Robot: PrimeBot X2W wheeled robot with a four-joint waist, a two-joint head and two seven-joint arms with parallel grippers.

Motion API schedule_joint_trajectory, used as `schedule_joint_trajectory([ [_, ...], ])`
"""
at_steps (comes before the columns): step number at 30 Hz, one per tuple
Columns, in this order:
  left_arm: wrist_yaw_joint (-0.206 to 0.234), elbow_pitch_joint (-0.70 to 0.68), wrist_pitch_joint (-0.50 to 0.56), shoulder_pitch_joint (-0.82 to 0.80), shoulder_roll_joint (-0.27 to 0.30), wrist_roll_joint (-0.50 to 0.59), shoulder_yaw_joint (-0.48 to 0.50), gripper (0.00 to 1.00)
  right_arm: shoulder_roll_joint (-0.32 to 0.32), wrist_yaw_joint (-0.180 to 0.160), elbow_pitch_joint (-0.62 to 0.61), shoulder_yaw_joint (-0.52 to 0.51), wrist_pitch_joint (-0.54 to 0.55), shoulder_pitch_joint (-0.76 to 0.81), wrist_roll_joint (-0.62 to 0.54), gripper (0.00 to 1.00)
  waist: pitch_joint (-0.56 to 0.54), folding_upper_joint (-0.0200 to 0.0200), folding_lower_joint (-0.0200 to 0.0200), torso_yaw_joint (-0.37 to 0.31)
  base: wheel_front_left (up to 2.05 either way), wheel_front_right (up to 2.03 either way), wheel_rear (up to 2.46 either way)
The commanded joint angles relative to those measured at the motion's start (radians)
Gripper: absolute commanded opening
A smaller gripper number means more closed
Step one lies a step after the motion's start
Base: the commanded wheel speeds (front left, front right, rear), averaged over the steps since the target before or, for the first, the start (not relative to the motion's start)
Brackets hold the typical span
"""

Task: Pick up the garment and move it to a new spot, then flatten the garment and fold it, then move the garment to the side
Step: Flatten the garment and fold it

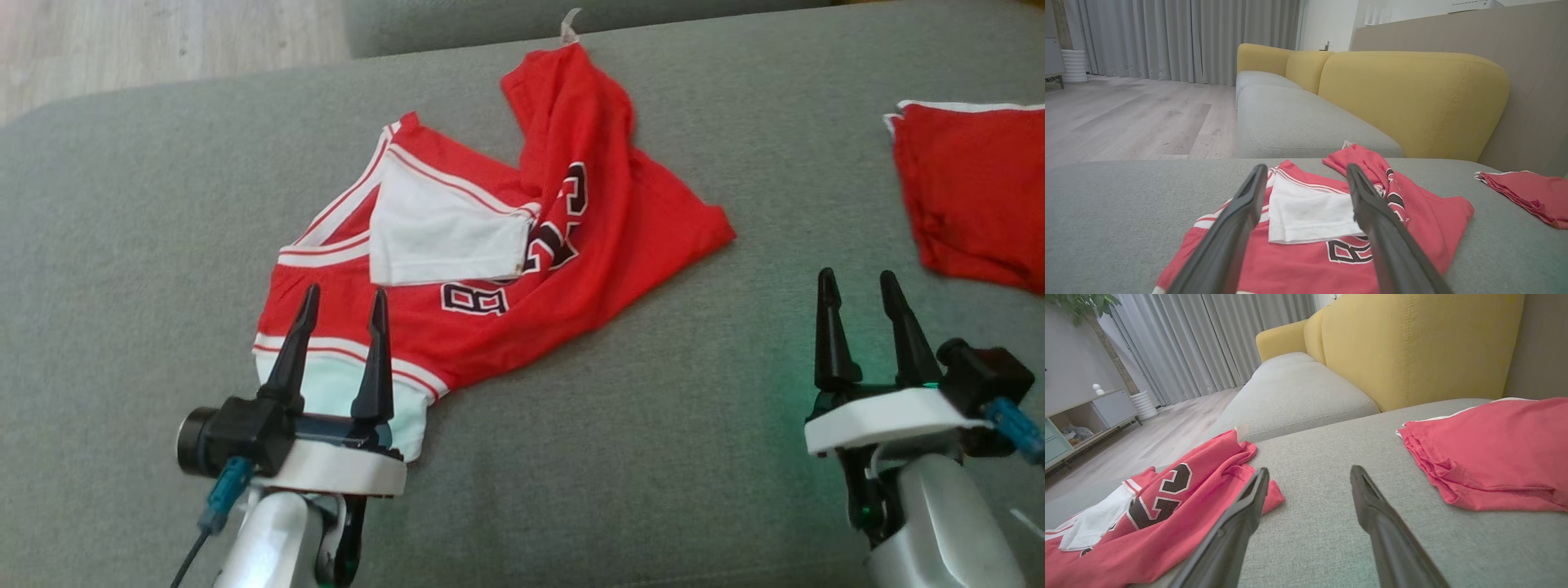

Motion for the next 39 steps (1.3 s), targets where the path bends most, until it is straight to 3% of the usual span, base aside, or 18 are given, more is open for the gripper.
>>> schedule_joint_trajectory([
  [1, -0.001, -0.033, -0.008, -0.029, 0.008, 0.013, 0.025, 1.00, -0.003, -0.001, -0.007, 0.009, -0.011, -0.044, -0.008, 1.00, 0.015, 0.0000, 0.0001, 0.016, 0.00, 0.00, 0.00],
  [14, -0.017, -0.005, -0.008, -0.066, 0.000, 0.021, -0.001, 1.00, -0.003, -0.001, 0.312, -0.026, 0.045, -0.246, -0.001, 1.00, 0.082, 0.0000, 0.0001, 0.126, 0.00, 0.00, 0.00],
  [26, -0.015, -0.005, -0.008, -0.086, -0.005, 0.023, -0.018, 1.00, -0.003, -0.001, 0.593, -0.063, 0.021, -0.415, -0.114, 1.00, 0.109, 0.0000, 0.0001, 0.182, 0.00, 0.00, 0.00],
  [27, -0.015, -0.003, -0.008, -0.087, -0.005, 0.024, -0.019, 1.00, -0.003, -0.001, 0.608, -0.065, 0.018, -0.423, -0.126, 0.91, 0.108, 0.0000, 0.0001, 0.183, 0.00, 0.00, 0.00],
  [28, -0.014, -0.001, -0.008, -0.088, -0.006, 0.024, -0.020, 1.00, -0.003, -0.001, 0.621, -0.064, 0.015, -0.430, -0.137, 0.71, 0.107, 0.0000, 0.0001, 0.183, 0.00, 0.00, 0.00],
  [29, -0.014, 0.001, -0.008, -0.089, -0.006, 0.024, -0.020, 1.00, -0.003, -0.001, 0.631, -0.065, 0.011, -0.436, -0.146, 0.27, 0.105, 0.0000, 0.0001, 0.182, 0.00, 0.00, 0.00],
  [30, -0.013, 0.003, -0.008, -0.089, -0.006, 0.024, -0.020, 1.00, -0.003, -0.001, 0.637, -0.064, 0.007, -0.441, -0.153, 0.00, 0.102, 0.0000, 0.0001, 0.180, 0.00, 0.00, 0.00],
  [35, -0.009, 0.012, -0.008, -0.083, -0.006, 0.022, -0.012, 1.00, -0.003, -0.001, 0.628, -0.087, -0.008, -0.438, -0.156, 0.00, 0.077, 0.0000, 0.0001, 0.158, 0.00, 0.00, 0.00],
  [39, -0.005, 0.009, -0.008, -0.071, -0.006, 0.021, 0.002, 1.00, -0.003, -0.001, 0.566, -0.163, -0.010, -0.400, -0.164, 0.00, 0.051, 0.0000, 0.0001, 0.128, 0.00, 0.00, 0.00],
])
